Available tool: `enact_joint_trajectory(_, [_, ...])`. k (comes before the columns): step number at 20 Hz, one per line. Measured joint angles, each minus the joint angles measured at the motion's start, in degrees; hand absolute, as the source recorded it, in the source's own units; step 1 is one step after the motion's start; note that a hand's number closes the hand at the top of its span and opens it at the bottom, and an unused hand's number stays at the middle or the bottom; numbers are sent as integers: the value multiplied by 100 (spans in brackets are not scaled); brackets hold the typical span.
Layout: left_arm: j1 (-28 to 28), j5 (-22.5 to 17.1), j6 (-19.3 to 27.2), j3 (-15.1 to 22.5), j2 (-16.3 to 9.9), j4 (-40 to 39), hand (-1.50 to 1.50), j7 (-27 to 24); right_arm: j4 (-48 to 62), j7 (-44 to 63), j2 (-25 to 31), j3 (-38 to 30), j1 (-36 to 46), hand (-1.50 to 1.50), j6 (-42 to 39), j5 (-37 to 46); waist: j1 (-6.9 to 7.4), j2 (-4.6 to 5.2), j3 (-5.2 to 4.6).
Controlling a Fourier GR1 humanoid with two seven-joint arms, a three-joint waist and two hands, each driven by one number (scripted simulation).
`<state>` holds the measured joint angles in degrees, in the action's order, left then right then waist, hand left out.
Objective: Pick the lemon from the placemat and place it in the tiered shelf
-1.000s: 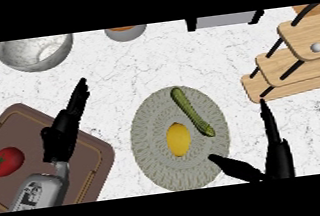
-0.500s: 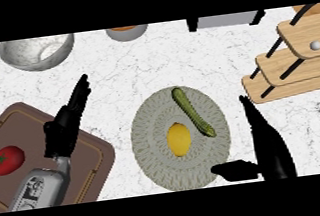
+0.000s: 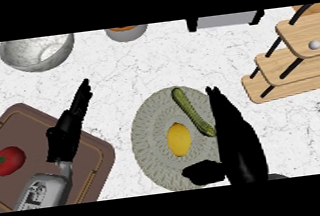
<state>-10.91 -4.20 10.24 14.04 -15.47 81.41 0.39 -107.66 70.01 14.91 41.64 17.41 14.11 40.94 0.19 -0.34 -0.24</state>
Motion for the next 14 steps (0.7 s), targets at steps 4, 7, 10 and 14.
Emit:
enact_joint_trajectory(4, [-138, 64, 24, -10, 104, -90, 0, 40, 267, 95, -554, 34, 178, -150, -251, 458, -21, 12, 8])
enact_joint_trajectory(7, [-83, 40, -21, -72, 98, -85, 0, -8, 364, 110, -854, -57, 212, -150, -442, 756, -27, 11, 12])
enact_joint_trajectory(10, [-64, 71, -52, -85, 93, -66, 0, -7, 493, 117, -1119, -88, 210, -150, -580, 1030, -26, 13, 14])
enact_joint_trajectory(14, [-74, 146, -31, -71, 169, -90, 0, -24, 655, 98, -1288, -84, 199, -150, -675, 1188, -17, 19, 17])
